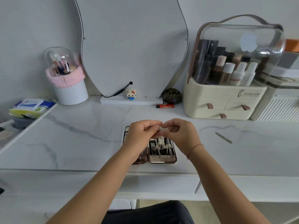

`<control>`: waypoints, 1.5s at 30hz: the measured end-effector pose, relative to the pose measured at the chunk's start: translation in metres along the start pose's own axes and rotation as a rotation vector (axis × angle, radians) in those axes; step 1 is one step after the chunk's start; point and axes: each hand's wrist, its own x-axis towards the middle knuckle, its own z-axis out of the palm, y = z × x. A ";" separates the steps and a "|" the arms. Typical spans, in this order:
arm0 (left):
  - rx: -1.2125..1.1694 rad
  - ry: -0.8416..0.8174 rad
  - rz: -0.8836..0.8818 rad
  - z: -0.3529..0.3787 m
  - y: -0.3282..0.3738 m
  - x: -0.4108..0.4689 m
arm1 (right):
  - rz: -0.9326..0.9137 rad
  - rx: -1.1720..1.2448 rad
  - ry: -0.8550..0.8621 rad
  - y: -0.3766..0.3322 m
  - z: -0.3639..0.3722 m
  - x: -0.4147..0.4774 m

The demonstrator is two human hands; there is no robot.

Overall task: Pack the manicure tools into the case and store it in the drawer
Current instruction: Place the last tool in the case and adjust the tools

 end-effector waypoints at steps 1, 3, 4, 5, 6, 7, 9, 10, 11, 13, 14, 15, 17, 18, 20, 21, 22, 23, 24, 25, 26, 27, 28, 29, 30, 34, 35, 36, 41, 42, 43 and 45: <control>0.019 -0.001 0.023 0.000 -0.001 0.000 | 0.022 0.036 -0.027 0.002 0.000 0.002; 0.049 -0.002 0.049 -0.001 -0.001 -0.001 | 0.064 0.087 -0.066 0.004 -0.001 0.004; 0.052 -0.002 0.050 -0.001 -0.001 0.000 | 0.081 0.104 -0.077 0.005 -0.001 0.005; 0.049 -0.002 0.049 -0.002 0.000 0.000 | 0.095 0.119 -0.086 0.005 0.000 0.007; 0.048 0.001 0.046 -0.002 0.000 0.001 | 0.107 0.134 -0.094 0.006 0.001 0.008; 0.049 0.005 0.043 -0.003 0.000 0.001 | 0.115 0.151 -0.100 0.006 0.002 0.008; 0.051 0.020 0.032 -0.004 0.000 0.001 | 0.122 0.183 -0.105 0.008 0.003 0.009; 0.049 0.028 0.025 -0.004 0.000 0.000 | 0.126 0.199 -0.106 0.009 0.004 0.009; 0.045 0.035 0.021 -0.004 0.000 0.000 | 0.134 0.227 -0.109 0.009 0.004 0.009; 0.040 0.048 0.015 -0.004 0.001 0.000 | 0.157 0.371 -0.134 0.012 0.004 0.009; 0.033 0.057 0.006 -0.005 0.001 0.000 | 0.167 0.492 -0.153 0.014 0.004 0.009; 0.010 0.064 -0.011 -0.005 0.001 0.000 | 0.173 0.622 -0.166 0.017 0.005 0.009; -0.076 0.077 -0.064 -0.006 0.002 0.001 | 0.152 0.815 -0.159 0.023 0.006 0.010; -0.118 0.085 -0.091 -0.007 0.002 0.001 | 0.132 0.865 -0.149 0.025 0.006 0.010; -0.181 0.100 -0.141 -0.006 0.003 0.002 | 0.098 0.903 -0.137 0.025 0.006 0.008; -0.210 0.109 -0.167 -0.006 0.003 0.003 | 0.078 0.891 -0.133 0.024 0.006 0.007; -0.240 0.121 -0.195 -0.006 0.004 0.003 | 0.055 0.858 -0.125 0.022 0.005 0.006; -0.274 0.134 -0.225 -0.006 0.004 0.004 | 0.032 0.816 -0.112 0.019 0.003 0.005; -0.308 0.143 -0.252 -0.006 0.005 0.005 | 0.009 0.776 -0.095 0.017 0.002 0.005; -0.341 0.149 -0.277 -0.006 0.006 0.007 | -0.014 0.745 -0.078 0.014 0.001 0.004; -0.372 0.151 -0.299 -0.006 0.007 0.008 | -0.034 0.725 -0.057 0.012 0.001 0.004; -0.406 0.152 -0.320 -0.005 0.008 0.009 | -0.050 0.713 -0.030 0.009 0.001 0.003; -0.445 0.150 -0.342 -0.004 0.010 0.009 | -0.062 0.704 0.006 0.007 0.002 0.002; -0.485 0.147 -0.361 -0.002 0.011 0.010 | -0.065 0.700 0.053 0.006 0.003 0.001; -0.522 0.144 -0.375 -0.001 0.012 0.010 | -0.062 0.700 0.109 0.005 0.004 0.000; -0.501 0.133 -0.315 0.004 0.013 0.009 | 0.041 0.761 0.287 0.006 0.010 0.001; -0.463 0.131 -0.285 0.005 0.012 0.008 | 0.073 0.768 0.300 0.007 0.011 0.003; -0.422 0.130 -0.258 0.005 0.012 0.007 | 0.099 0.767 0.308 0.008 0.012 0.004; -0.252 0.085 -0.186 0.002 0.011 0.007 | 0.095 0.550 0.260 0.014 0.006 0.011; -0.223 0.071 -0.178 0.001 0.011 0.008 | 0.089 0.497 0.231 0.014 0.003 0.013; -0.194 0.056 -0.170 -0.001 0.010 0.009 | 0.083 0.451 0.195 0.014 0.001 0.014; -0.138 0.028 -0.147 -0.004 0.008 0.011 | 0.056 0.381 0.120 0.014 -0.003 0.015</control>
